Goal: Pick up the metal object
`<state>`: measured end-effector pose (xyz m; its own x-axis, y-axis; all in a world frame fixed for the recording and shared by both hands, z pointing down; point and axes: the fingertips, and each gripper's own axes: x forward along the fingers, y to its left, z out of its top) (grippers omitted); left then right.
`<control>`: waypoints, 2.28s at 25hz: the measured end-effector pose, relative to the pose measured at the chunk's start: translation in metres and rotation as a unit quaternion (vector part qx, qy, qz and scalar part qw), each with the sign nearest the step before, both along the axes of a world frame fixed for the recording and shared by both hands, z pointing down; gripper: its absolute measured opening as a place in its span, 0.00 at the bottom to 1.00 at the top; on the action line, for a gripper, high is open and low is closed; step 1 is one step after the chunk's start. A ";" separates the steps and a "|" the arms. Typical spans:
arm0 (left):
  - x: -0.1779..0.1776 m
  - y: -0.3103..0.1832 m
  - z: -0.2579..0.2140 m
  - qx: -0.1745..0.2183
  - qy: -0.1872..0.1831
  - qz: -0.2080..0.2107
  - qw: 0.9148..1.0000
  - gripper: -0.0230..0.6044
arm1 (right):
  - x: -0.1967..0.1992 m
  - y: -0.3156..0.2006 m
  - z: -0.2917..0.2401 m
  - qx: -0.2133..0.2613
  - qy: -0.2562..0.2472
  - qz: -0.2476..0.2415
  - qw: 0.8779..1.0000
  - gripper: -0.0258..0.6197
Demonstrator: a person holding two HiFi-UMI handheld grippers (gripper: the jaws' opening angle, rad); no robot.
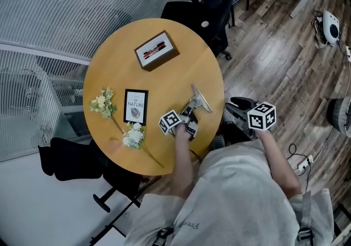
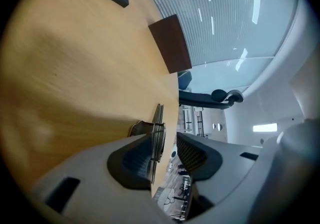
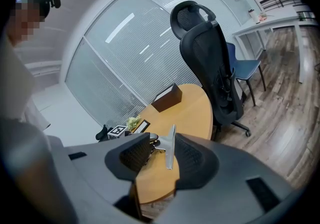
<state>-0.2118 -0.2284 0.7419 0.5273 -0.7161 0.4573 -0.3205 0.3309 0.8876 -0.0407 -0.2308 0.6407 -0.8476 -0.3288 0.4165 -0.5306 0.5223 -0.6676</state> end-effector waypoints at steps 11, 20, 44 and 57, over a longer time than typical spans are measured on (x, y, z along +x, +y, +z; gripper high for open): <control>0.008 -0.005 0.009 -0.021 -0.056 0.058 0.996 0.22 | 0.005 0.008 0.001 -0.008 -0.004 0.005 1.000 0.27; 0.011 -0.010 0.012 -0.016 -0.073 0.105 0.992 0.15 | 0.014 0.010 0.006 -0.013 0.001 0.014 1.000 0.27; 0.033 0.014 -0.051 0.095 -0.012 0.053 0.994 0.05 | 0.000 0.046 -0.004 -0.011 -0.017 0.018 1.000 0.27; 0.038 0.060 -0.106 0.165 0.021 0.018 0.986 0.05 | -0.013 0.078 -0.012 0.042 0.012 0.021 0.999 0.26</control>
